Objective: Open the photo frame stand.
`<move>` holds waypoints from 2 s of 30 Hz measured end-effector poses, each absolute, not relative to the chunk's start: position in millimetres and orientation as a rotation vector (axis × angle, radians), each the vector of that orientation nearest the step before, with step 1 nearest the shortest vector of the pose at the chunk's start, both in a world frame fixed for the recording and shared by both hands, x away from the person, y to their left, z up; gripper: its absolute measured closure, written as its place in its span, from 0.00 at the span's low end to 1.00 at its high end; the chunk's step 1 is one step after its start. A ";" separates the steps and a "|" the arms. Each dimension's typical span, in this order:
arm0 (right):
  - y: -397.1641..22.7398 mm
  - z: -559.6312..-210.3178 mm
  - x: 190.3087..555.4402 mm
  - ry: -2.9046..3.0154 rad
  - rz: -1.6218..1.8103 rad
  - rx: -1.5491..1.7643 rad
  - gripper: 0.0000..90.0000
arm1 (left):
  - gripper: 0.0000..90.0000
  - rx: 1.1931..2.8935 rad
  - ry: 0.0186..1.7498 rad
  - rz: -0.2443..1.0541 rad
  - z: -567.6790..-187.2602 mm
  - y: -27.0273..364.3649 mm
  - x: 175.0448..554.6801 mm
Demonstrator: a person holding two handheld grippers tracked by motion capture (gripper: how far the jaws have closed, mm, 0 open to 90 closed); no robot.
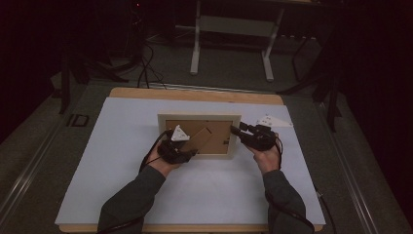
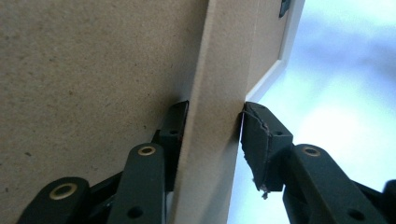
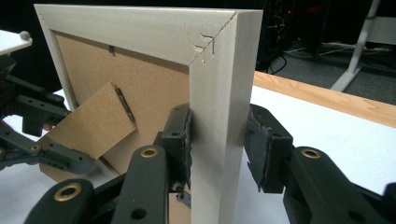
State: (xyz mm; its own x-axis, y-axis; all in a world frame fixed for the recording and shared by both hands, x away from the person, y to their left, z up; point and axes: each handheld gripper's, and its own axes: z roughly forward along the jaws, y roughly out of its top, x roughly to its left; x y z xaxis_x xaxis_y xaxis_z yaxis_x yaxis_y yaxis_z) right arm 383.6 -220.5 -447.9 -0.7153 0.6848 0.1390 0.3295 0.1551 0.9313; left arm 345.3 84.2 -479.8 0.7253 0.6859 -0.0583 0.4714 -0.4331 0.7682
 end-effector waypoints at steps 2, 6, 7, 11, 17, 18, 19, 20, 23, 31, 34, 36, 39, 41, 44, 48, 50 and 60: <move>-221.2 -448.0 381.7 2.123 1.585 0.969 0.69 | 0.67 2.089 0.872 0.318 -478.7 86.7 344.4; -221.7 -447.9 379.2 2.124 1.582 0.955 0.69 | 0.63 2.068 0.860 0.305 -475.1 92.4 340.7; -221.7 -448.0 378.7 2.123 1.583 0.953 0.69 | 0.62 2.067 0.857 0.303 -474.0 94.0 339.3; -221.8 -448.0 377.1 2.121 1.581 0.949 0.69 | 0.60 2.050 0.857 0.310 -469.8 102.4 333.0; -222.0 -447.7 374.7 2.121 1.577 0.943 0.69 | 0.60 2.017 0.892 0.315 -465.9 118.6 325.9; -222.0 -447.6 374.4 2.121 1.576 0.941 0.69 | 0.60 2.011 0.900 0.323 -465.5 121.4 323.8; -222.1 -447.6 374.2 2.122 1.577 0.938 0.69 | 0.60 2.010 0.906 0.333 -465.2 123.7 322.4; -222.1 -447.6 374.2 2.122 1.577 0.938 0.69 | 0.60 2.010 0.906 0.333 -465.2 123.7 322.4; -222.3 -447.4 372.8 2.125 1.574 0.937 0.69 | 0.61 1.997 0.944 0.365 -463.4 133.1 318.4; -222.3 -447.6 371.5 2.122 1.577 0.939 0.69 | 0.61 1.954 0.986 0.402 -458.5 150.0 311.6; -222.6 -447.8 370.9 2.121 1.578 0.935 0.69 | 0.62 1.924 1.007 0.414 -455.8 155.4 310.4; -222.7 -447.9 370.3 2.121 1.579 0.935 0.69 | 0.62 1.904 1.021 0.419 -453.6 159.4 310.2; -222.6 -447.9 369.2 2.121 1.581 0.938 0.69 | 0.64 1.862 1.047 0.425 -450.2 165.6 310.7; -222.7 -447.9 368.7 2.122 1.581 0.935 0.69 | 0.65 1.832 1.057 0.423 -448.2 169.3 311.0; -222.5 -447.7 368.4 2.122 1.577 0.937 0.69 | 0.66 1.799 1.064 0.423 -446.2 173.7 311.3; -222.1 -447.5 368.2 2.121 1.576 0.943 0.69 | 0.66 1.772 1.083 0.449 -443.7 179.1 310.9; -222.3 -447.6 368.1 2.121 1.576 0.938 0.69 | 0.65 1.755 1.096 0.464 -442.7 181.6 311.0; -222.6 -447.5 367.3 2.123 1.579 0.936 0.69 | 0.52 1.730 1.105 0.521 -435.3 180.4 318.5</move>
State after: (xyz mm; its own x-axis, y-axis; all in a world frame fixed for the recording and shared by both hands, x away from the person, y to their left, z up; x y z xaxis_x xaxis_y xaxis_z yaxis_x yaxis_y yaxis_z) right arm 367.3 -222.6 -447.5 -0.7280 0.6757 0.1161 0.3057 0.1684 0.9371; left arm 318.5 180.4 -435.3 0.4940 0.8581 -0.1399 0.4378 -0.1065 0.8927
